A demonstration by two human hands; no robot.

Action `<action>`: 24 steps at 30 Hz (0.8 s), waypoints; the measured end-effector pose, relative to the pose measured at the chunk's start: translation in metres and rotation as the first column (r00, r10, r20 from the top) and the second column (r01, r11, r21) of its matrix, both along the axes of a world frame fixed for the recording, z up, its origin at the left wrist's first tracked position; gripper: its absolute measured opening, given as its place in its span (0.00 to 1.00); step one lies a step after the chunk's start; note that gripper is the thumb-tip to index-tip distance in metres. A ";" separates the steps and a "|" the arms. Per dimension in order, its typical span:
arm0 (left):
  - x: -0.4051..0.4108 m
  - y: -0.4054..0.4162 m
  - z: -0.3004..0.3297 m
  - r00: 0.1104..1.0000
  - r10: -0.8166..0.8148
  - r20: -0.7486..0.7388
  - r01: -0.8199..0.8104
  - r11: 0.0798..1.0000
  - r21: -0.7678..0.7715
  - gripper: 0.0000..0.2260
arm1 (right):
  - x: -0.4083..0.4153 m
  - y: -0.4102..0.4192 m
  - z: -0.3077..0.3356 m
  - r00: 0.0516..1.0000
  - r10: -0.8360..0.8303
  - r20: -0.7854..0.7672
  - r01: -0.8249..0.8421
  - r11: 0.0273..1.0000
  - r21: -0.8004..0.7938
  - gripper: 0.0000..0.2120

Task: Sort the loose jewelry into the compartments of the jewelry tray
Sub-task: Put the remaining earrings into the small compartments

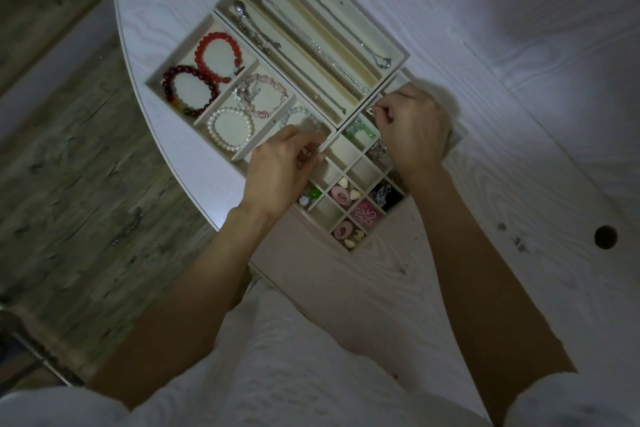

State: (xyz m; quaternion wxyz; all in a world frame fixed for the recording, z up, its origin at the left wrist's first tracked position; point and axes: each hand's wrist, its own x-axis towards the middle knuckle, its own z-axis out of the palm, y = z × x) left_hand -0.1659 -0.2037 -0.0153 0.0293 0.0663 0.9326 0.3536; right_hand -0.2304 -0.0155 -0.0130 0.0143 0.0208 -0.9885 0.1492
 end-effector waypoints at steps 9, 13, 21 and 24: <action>0.000 0.000 -0.002 1.000 -0.005 -0.004 0.005 1.000 0.000 0.10 | 0.004 -0.005 -0.002 0.997 -0.070 -0.038 0.072 0.996 0.050 0.06; 0.000 0.000 -0.003 1.000 -0.003 -0.002 0.003 1.000 -0.002 0.10 | 0.004 -0.004 -0.002 0.998 -0.068 0.000 0.068 0.997 0.047 0.08; 0.000 -0.001 -0.002 1.000 -0.022 0.004 0.022 0.999 -0.026 0.11 | 0.013 -0.005 0.004 0.998 -0.062 0.009 0.062 0.998 0.003 0.14; 0.000 0.001 0.001 0.999 -0.032 -0.024 0.030 0.998 -0.057 0.10 | 0.023 0.005 0.010 0.994 -0.081 -0.067 0.077 0.995 -0.066 0.14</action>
